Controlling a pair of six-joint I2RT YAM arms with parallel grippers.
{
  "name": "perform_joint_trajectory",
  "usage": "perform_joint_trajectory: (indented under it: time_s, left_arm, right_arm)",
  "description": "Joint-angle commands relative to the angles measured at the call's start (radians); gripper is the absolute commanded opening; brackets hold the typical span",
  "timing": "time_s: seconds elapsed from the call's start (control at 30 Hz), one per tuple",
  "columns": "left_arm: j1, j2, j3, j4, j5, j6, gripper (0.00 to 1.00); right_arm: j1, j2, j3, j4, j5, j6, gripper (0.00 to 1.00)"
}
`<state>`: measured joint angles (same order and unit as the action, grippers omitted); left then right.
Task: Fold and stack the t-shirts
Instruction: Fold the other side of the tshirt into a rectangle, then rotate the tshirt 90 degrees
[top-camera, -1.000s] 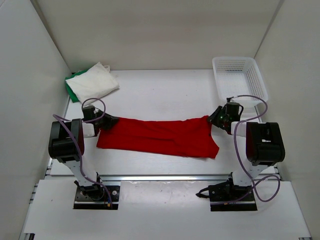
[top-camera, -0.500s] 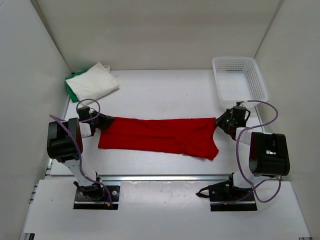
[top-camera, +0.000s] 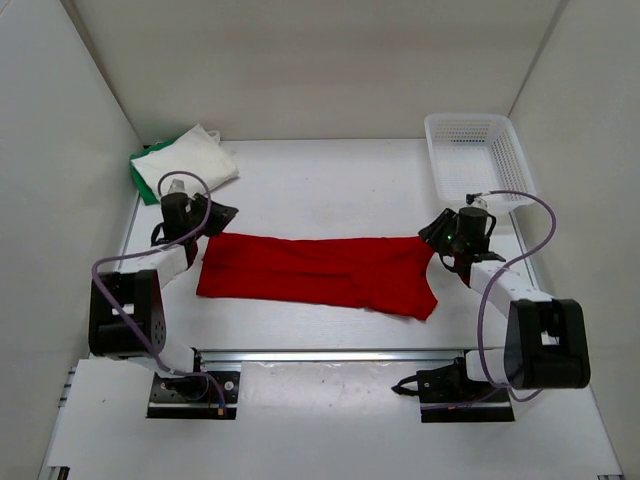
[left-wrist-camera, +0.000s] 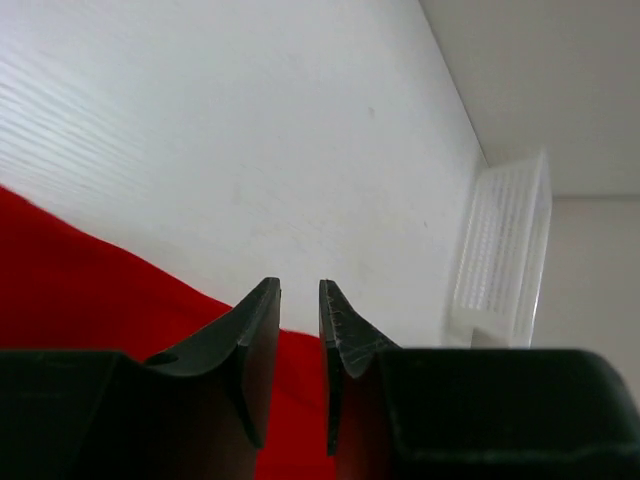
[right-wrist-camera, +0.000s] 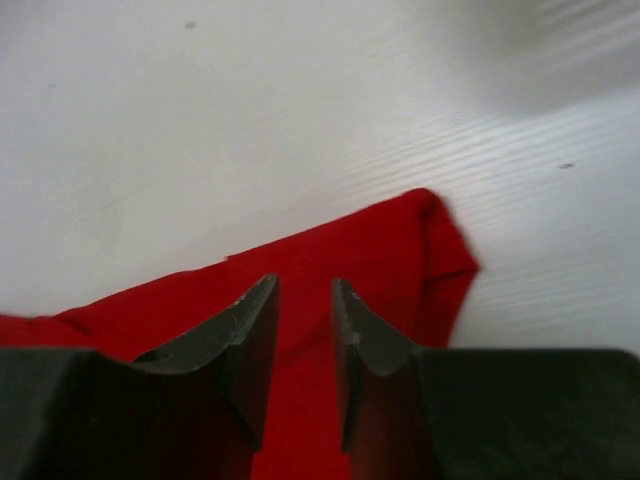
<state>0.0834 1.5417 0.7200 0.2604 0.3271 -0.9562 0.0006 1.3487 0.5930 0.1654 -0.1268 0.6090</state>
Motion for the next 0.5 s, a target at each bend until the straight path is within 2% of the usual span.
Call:
perform_joint_trajectory:
  time_s: [0.0,0.07,0.1,0.17,0.27,0.47]
  left_arm:
    - [-0.070,-0.100,-0.008,-0.058,-0.059,0.089,0.33]
    - [-0.102,-0.120,-0.069,-0.046,-0.040,0.062,0.33]
    - [-0.097,-0.124,-0.120,-0.032,-0.016,0.039,0.33]
    - [-0.055,-0.127,-0.191,0.014,0.009,0.010,0.33]
    - [0.010,-0.114,-0.266,0.039,0.021,-0.012,0.32]
    - [0.058,-0.023,-0.281,0.076,0.020,-0.039,0.31]
  right_arm:
    - [0.065,-0.088,0.015,-0.018,0.050,-0.011,0.25]
    - [0.129,-0.108,-0.010,-0.029,0.049,-0.014,0.16]
    - [0.147,-0.126,-0.047,-0.021,0.044,-0.011,0.09]
    - [0.217,-0.143,-0.100,-0.029,0.033,-0.002,0.01]
    - [0.262,-0.178,-0.162,-0.036,0.006,0.017,0.00]
    - [0.294,-0.169,-0.252,-0.044,-0.017,0.037,0.00]
